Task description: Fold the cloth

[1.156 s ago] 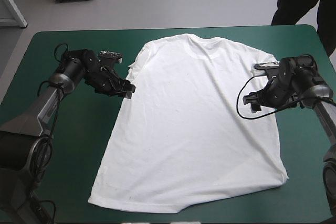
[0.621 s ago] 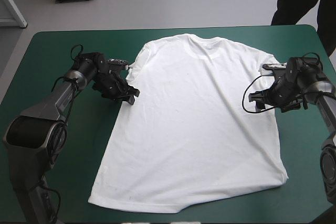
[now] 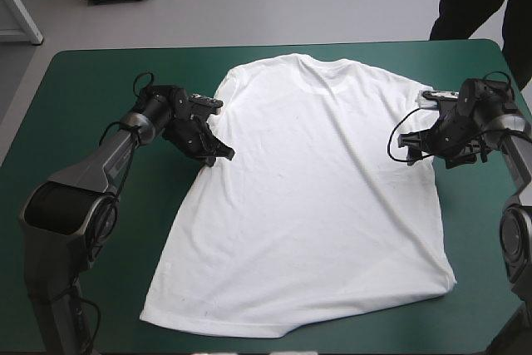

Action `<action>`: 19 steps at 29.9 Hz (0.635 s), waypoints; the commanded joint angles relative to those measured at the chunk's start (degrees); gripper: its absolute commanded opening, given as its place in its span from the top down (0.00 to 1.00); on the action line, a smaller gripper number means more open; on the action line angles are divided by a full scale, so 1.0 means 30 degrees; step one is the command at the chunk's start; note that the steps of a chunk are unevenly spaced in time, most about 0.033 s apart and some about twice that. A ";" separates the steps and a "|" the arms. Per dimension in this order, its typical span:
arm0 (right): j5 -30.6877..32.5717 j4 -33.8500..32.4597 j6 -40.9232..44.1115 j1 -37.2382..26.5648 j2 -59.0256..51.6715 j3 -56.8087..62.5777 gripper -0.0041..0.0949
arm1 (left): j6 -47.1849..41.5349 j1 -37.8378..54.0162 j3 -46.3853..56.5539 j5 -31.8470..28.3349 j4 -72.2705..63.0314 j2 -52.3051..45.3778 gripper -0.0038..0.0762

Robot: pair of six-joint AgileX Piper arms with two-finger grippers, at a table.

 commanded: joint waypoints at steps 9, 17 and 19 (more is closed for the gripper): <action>-0.0068 -0.0028 -0.0634 -0.0178 0.0380 -0.0613 0.26 | -0.0192 -0.0369 -0.0024 0.0795 -0.0662 -0.0063 0.98; 0.0182 0.0396 -0.0678 -0.0025 0.1362 -0.0613 0.41 | -0.0113 -0.0369 -0.0779 0.0991 -0.0662 -0.0063 0.98; 0.0182 0.0753 -0.0889 -0.0028 0.1481 -0.0613 0.52 | -0.0113 -0.0369 -0.1133 0.1026 -0.0662 -0.0063 0.98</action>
